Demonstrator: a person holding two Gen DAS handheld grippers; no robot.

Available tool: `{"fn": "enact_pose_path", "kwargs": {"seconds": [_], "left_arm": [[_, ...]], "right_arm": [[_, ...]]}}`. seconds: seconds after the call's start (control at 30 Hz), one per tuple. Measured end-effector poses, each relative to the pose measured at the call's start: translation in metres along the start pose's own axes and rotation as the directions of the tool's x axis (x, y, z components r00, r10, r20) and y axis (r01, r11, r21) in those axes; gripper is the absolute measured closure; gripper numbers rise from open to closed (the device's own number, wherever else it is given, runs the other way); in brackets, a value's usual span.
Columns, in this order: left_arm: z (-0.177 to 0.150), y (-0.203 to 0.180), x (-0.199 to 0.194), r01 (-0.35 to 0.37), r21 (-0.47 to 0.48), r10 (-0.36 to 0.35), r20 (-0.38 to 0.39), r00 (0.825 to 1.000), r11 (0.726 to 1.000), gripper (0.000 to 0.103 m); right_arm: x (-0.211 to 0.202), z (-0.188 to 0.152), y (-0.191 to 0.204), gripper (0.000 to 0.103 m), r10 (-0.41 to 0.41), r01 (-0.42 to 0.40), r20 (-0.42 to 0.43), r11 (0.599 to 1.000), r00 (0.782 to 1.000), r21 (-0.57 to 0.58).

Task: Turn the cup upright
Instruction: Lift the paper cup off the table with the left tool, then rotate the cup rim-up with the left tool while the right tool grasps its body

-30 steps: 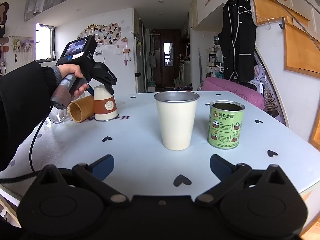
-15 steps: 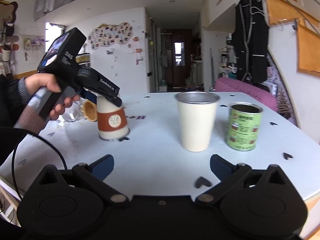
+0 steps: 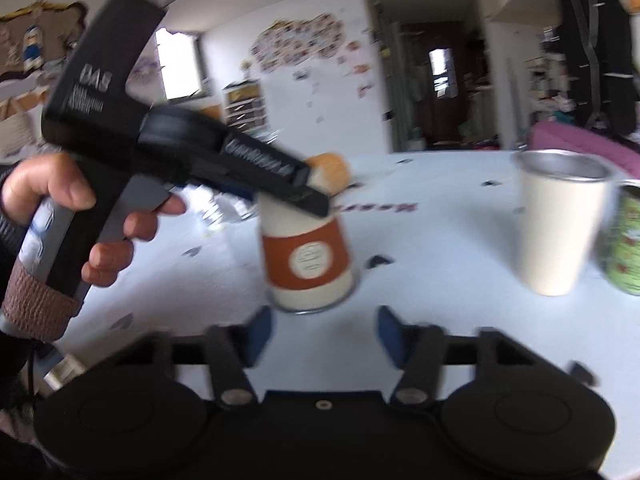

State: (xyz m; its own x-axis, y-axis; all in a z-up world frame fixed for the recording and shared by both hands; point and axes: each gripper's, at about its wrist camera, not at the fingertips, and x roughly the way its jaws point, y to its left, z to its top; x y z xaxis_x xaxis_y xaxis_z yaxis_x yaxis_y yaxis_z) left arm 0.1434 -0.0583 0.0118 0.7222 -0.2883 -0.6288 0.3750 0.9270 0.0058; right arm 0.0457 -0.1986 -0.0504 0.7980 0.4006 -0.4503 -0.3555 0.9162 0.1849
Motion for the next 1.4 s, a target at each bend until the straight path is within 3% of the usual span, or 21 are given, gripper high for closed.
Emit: {"fn": "enact_pose_path", "kwargs": {"seconds": [0.07,0.17,0.3,0.57,0.97,1.1,1.2,1.37,1.4], "left_arm": [[-0.001,0.000,0.000,0.003,0.000,-0.003,-0.001,1.000,1.000,0.042],[-0.002,0.001,-0.002,0.011,0.000,-0.011,0.000,1.000,1.000,0.042],[-0.007,0.002,-0.009,0.046,-0.003,-0.046,0.005,0.999,0.999,0.042],[-0.028,0.022,-0.038,0.093,-0.034,-0.091,0.051,0.995,0.995,0.042],[-0.081,0.033,-0.031,0.109,-0.095,-0.112,-0.018,0.994,0.989,0.042],[-0.085,0.030,-0.033,0.095,-0.095,-0.095,-0.001,0.995,0.991,0.042],[-0.088,0.025,-0.033,0.078,-0.089,-0.077,0.011,0.997,0.993,0.042],[-0.089,0.021,-0.035,0.075,-0.071,-0.074,0.014,0.997,0.995,0.042],[-0.089,0.020,-0.035,0.073,-0.066,-0.072,0.015,0.997,0.995,0.042]], "right_arm": [[0.010,0.000,0.005,0.080,0.076,-0.075,-0.033,0.997,0.997,0.017],[0.025,0.001,0.014,0.097,0.122,-0.121,-0.056,0.992,0.991,0.017],[0.041,0.006,0.014,0.099,0.169,-0.167,-0.044,0.985,0.985,0.046],[0.056,0.007,0.002,0.103,0.084,-0.081,-0.030,0.992,0.996,0.093],[0.058,0.009,-0.018,0.100,0.048,-0.042,-0.037,0.987,0.998,0.158],[0.053,0.009,-0.020,0.092,0.015,-0.009,-0.039,0.987,0.999,0.161],[0.042,0.014,-0.027,0.076,-0.004,0.009,-0.030,0.980,1.000,0.199],[0.027,0.034,-0.049,0.028,0.072,-0.060,-0.017,0.923,0.997,0.380],[0.030,0.039,-0.054,0.024,0.105,-0.084,-0.024,0.898,0.994,0.431]]}}
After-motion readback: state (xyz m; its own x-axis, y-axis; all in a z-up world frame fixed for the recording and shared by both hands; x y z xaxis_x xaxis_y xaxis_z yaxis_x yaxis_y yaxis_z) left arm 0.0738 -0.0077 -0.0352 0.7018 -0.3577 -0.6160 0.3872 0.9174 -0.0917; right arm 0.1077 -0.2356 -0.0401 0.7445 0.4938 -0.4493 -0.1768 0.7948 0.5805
